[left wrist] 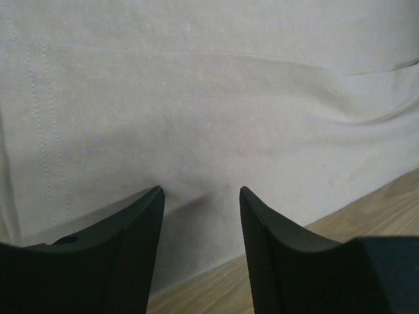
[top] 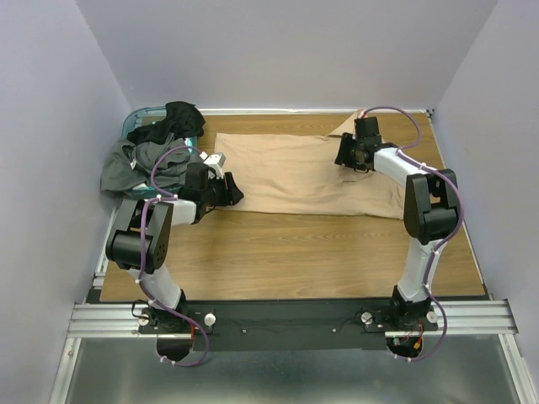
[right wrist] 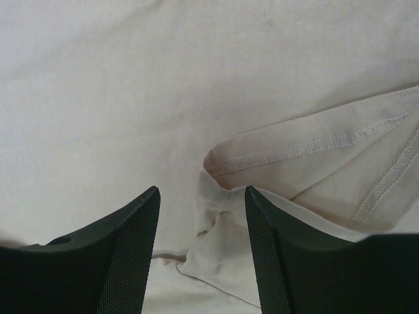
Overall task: Fold and stack the t-shirts
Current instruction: Fold the tshirt
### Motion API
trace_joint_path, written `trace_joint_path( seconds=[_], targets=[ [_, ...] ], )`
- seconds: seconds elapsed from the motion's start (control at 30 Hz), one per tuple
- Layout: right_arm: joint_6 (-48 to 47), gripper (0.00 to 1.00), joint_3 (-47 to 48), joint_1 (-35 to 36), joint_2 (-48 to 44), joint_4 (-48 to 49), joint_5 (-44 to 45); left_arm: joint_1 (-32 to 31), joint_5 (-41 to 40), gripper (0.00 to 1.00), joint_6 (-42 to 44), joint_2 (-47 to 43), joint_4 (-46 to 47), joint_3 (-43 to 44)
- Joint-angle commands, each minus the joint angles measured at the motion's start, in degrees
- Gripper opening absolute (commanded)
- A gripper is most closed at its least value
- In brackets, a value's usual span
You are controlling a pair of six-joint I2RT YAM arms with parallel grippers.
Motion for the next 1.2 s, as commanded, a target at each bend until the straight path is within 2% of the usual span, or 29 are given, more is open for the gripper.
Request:
trace_joint_path(
  seconds=[0.0, 0.4, 0.6, 0.73, 0.8, 1.0, 1.07, 1.1, 1.17],
  targets=[
    [-0.9, 0.6, -0.3, 0.2, 0.2, -1.3, 1.2, -0.4, 0.9, 0.58, 1.0, 0.5, 0.2, 0.7],
    [-0.8, 0.5, 1.1, 0.2, 3.3, -1.5, 1.2, -0.4, 0.9, 0.58, 1.0, 0.2, 0.1, 0.6],
    [-1.3, 0.26, 2.3, 0.2, 4.2, -1.5, 1.1, -0.4, 0.9, 0.58, 1.0, 0.0, 0.1, 0.6],
    [-2.0, 0.14, 3.8, 0.2, 4.9, -1.6, 0.9, -0.4, 0.9, 0.58, 1.1, -0.1, 0.1, 0.6],
    [-2.1, 0.12, 4.4, 0.2, 5.6, -1.7, 0.6, -0.4, 0.9, 0.58, 1.1, -0.1, 0.0, 0.6],
    [-1.5, 0.13, 4.5, 0.2, 5.8, -2.3, 1.4, -0.4, 0.9, 0.58, 1.1, 0.0, 0.0, 0.6],
    [-1.4, 0.16, 4.1, 0.2, 5.6, -2.6, 2.5, -0.4, 1.0, 0.58, 1.0, 0.1, 0.0, 0.6],
    [-1.2, 0.26, 3.9, 0.2, 5.3, -2.9, 2.8, -0.4, 1.1, 0.58, 1.0, 0.2, 0.0, 0.6],
    [-1.0, 0.29, 3.2, 0.2, 4.5, -3.0, 3.5, -0.4, 1.1, 0.58, 1.1, 0.2, -0.1, 0.6]
  ],
)
